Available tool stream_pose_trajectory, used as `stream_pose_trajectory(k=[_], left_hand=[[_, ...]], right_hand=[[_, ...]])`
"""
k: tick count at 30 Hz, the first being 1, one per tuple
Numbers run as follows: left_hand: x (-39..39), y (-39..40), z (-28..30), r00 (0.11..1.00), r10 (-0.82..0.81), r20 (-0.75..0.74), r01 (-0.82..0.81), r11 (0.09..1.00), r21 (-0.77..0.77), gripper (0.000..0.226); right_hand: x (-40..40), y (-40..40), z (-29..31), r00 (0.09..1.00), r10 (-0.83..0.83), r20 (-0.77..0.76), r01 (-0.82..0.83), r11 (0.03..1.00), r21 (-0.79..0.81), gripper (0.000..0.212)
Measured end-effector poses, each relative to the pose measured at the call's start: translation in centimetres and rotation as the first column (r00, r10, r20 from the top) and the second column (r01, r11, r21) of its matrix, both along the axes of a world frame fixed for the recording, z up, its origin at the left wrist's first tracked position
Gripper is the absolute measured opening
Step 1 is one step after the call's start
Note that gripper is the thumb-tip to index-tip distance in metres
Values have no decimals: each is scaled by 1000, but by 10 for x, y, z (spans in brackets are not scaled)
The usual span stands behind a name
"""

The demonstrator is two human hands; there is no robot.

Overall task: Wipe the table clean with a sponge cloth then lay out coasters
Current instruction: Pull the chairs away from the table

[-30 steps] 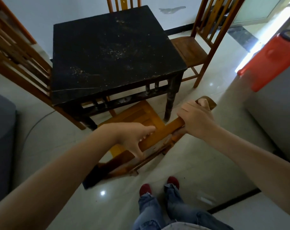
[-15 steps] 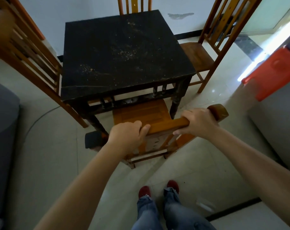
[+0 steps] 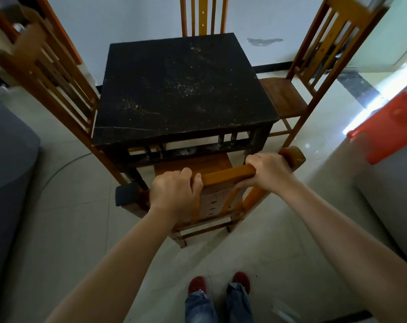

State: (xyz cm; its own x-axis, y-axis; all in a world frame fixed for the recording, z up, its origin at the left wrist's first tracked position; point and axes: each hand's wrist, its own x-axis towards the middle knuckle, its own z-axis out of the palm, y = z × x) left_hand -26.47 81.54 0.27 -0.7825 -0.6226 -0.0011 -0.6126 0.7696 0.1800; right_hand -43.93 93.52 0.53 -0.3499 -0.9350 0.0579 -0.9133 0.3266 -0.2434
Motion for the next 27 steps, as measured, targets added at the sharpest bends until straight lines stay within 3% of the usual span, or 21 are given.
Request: stream_pose_trajectory(k=[8,27], left_hand=[[-8,-25,-4,1000,-2,-17,2,1000,-26,27],[-41,-67,-5,999,51,11,-49,994,-102,28]], right_hand=[[-10,-21,-12,990,56,-132,-64,996,-59,46],[-43,-63,-14,994,6,-106,-7,1000,-6,55]])
